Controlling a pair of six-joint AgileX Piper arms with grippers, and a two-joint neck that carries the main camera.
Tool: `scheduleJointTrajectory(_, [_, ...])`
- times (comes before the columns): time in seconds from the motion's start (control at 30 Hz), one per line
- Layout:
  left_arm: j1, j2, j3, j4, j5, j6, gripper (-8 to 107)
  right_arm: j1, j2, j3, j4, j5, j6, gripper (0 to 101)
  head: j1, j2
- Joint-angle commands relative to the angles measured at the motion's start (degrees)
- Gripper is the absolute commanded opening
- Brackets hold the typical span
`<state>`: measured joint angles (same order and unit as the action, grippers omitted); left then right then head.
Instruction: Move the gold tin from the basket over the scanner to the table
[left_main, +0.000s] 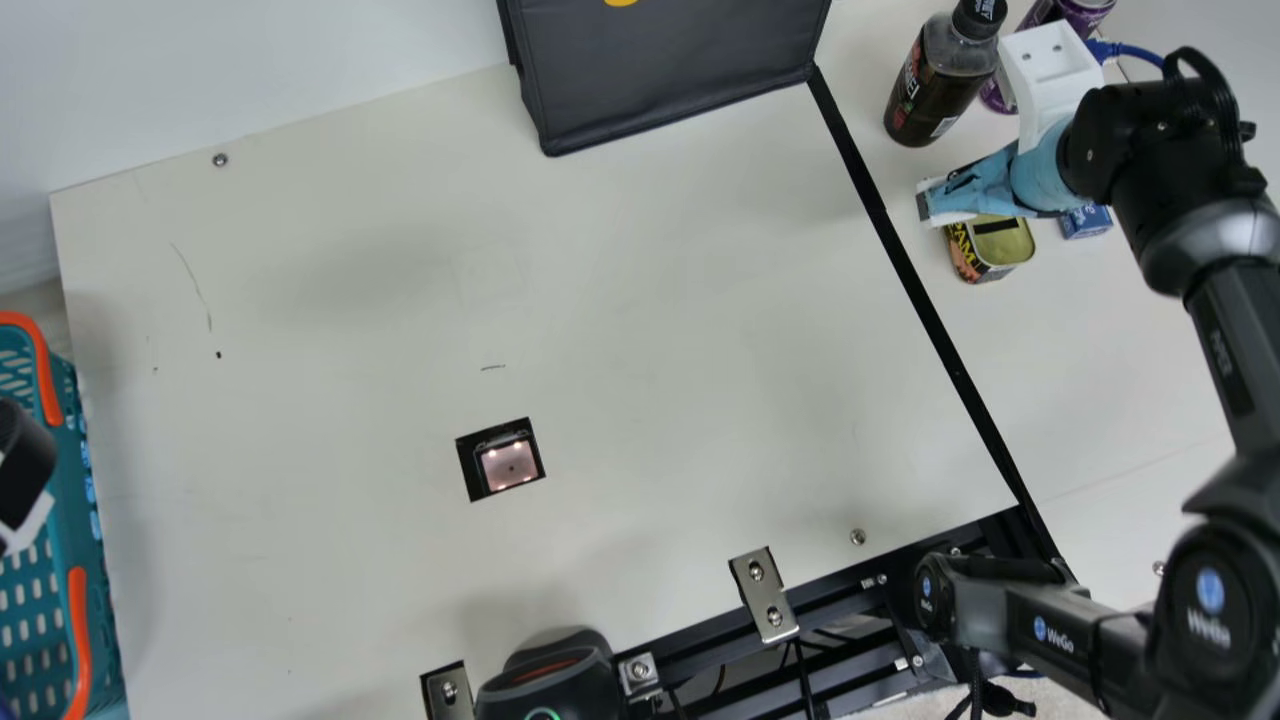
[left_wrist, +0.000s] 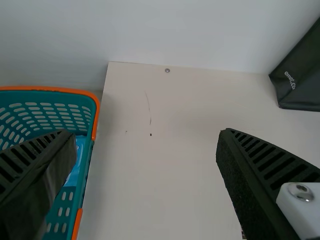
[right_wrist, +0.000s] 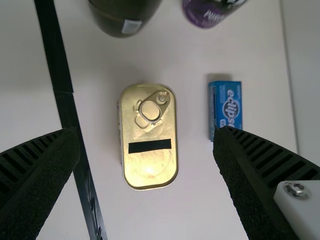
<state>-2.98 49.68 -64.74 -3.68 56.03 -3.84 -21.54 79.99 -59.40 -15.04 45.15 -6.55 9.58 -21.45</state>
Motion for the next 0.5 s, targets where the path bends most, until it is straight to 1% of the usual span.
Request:
scheduleJointTrajectory(0.0, [0.0, 0.0, 0.0, 0.0, 0.0, 0.0, 90, 4.7, -3.9, 0.0, -3.0, 1.2, 4.2, 95, -1.7, -0.1])
scheduleJointTrajectory(0.23, [0.0, 0.0, 0.0, 0.0, 0.0, 0.0, 90, 16.9, -10.7, -0.6, -8.1, 5.3, 10.5, 95, -1.7, -0.1])
scheduleJointTrajectory(0.37, [0.0, 0.0, 0.0, 0.0, 0.0, 0.0, 90, 24.3, -14.0, -1.0, -8.1, 7.2, 11.2, 95, -1.7, -0.1])
scheduleJointTrajectory(0.47, [0.0, 0.0, 0.0, 0.0, 0.0, 0.0, 90, 29.3, -16.2, -1.5, -6.9, 8.0, 10.0, 95, -1.7, -0.1])
